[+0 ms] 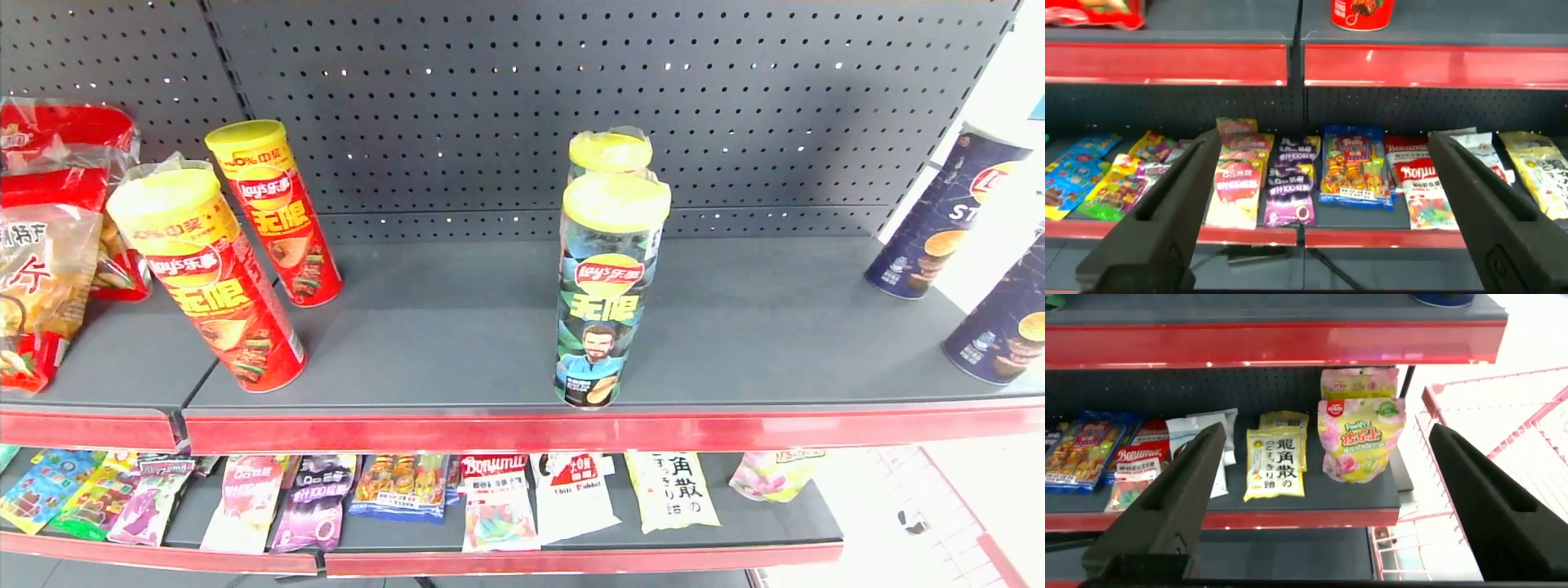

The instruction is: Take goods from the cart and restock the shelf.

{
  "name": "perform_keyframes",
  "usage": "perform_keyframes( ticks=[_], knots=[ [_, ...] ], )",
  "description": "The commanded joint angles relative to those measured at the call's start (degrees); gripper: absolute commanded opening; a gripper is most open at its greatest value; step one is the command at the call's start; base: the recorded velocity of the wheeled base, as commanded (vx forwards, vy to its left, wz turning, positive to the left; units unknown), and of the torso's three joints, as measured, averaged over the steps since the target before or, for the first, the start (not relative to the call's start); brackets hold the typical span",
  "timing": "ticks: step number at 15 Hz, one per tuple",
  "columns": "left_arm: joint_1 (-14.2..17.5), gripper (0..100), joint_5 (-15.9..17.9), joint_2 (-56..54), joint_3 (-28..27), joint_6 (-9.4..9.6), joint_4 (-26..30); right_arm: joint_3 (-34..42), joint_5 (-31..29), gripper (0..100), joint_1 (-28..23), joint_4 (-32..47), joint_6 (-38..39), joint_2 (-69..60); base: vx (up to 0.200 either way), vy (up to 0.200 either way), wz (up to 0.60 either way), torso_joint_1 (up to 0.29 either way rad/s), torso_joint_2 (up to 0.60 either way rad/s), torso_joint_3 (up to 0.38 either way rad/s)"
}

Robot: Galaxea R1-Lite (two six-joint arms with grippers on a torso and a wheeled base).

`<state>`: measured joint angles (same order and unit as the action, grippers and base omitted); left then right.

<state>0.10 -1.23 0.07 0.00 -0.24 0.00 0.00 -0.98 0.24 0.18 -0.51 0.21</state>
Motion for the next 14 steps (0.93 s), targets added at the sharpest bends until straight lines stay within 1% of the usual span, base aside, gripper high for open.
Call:
perform_keyframes(
  ticks=[1, 14],
  knots=[
    [-0.01, 100, 0.00, -0.07, 0.00, -0.02, 0.00, 0.00, 0.01, 100, 0.02, -0.01, -0.02, -0.03, 0.000, 0.000, 0.00, 0.000, 0.00, 0.000],
    [-0.01, 100, 0.00, -0.07, 0.00, -0.02, 0.00, 0.00, 0.01, 100, 0.02, -0.01, -0.02, -0.03, 0.000, 0.000, 0.00, 0.000, 0.00, 0.000]
  ],
)
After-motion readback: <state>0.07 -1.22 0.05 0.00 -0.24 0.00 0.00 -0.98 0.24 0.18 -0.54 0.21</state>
